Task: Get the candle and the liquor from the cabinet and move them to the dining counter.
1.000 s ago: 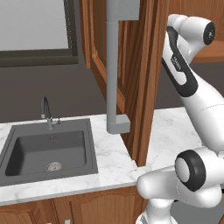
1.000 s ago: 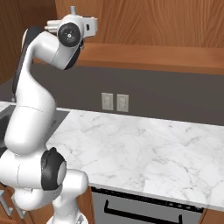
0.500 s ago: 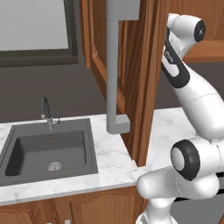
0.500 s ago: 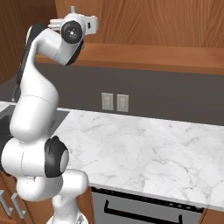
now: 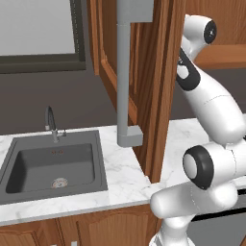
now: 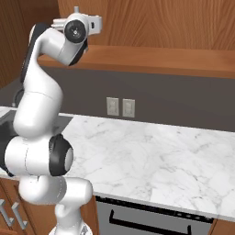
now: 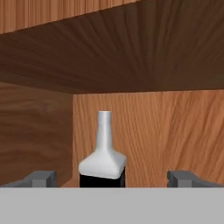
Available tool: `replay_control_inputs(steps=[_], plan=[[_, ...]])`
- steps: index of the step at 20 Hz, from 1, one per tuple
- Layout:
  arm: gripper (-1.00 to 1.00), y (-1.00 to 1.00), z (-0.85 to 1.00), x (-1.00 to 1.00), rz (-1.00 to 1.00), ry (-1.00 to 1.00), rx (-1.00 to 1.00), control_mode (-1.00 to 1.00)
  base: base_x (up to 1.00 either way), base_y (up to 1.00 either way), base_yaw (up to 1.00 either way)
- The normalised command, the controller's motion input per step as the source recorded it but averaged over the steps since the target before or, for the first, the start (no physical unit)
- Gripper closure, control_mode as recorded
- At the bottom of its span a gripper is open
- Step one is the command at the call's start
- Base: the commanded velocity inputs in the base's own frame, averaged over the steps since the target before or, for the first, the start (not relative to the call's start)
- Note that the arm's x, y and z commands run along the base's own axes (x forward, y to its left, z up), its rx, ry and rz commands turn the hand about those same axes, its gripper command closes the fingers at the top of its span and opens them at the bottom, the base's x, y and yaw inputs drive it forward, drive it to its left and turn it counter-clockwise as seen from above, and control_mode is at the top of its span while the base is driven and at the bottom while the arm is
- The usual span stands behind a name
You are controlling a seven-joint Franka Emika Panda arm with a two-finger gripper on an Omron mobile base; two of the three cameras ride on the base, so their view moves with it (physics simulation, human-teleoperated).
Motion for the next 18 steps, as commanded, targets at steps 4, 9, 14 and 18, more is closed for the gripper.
replay_control_inputs(steps=[4, 9, 14, 18], plan=[[-1.0, 0.13, 0.0, 0.24, 0.0, 0.0, 0.0, -1.0, 0.0, 0.0, 0.0], [-1.0, 0.09, 0.0, 0.24, 0.0, 0.0, 0.0, -1.0, 0.0, 0.0, 0.0], [-1.0, 0.06, 0.0, 0.25, 0.0, 0.0, 0.0, -1.0, 0.0, 0.0, 0.0], [-1.0, 0.07, 0.0, 0.23, 0.0, 0.0, 0.0, -1.0, 0.0, 0.0, 0.0]])
